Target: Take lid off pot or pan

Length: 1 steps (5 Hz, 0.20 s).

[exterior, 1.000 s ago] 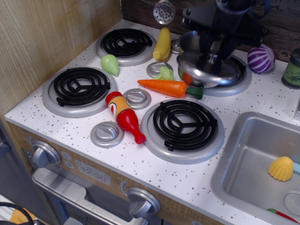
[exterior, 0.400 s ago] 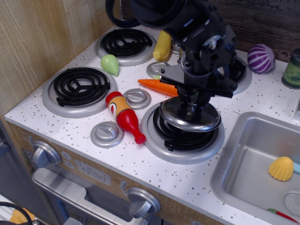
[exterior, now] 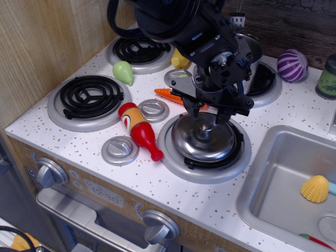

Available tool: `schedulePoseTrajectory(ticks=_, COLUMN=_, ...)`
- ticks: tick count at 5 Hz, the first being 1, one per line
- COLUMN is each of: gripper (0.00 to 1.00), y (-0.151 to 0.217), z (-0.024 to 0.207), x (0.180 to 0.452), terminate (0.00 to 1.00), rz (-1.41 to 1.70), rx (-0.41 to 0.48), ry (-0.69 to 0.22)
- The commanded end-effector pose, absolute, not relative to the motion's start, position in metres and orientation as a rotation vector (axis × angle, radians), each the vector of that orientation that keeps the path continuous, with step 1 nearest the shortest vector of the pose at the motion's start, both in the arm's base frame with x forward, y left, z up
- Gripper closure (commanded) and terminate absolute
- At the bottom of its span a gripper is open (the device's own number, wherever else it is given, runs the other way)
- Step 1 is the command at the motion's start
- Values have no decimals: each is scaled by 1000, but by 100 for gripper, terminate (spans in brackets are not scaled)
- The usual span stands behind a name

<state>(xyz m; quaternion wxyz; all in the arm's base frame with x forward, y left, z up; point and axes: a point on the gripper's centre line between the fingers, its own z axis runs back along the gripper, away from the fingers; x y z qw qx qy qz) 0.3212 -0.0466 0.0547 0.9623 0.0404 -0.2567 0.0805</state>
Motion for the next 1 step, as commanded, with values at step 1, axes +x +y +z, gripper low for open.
schedulePoseTrajectory(ticks=1, gripper=0, y=-46, z=61, x=325, terminate=100, rz=165, rx=72, ry=-547)
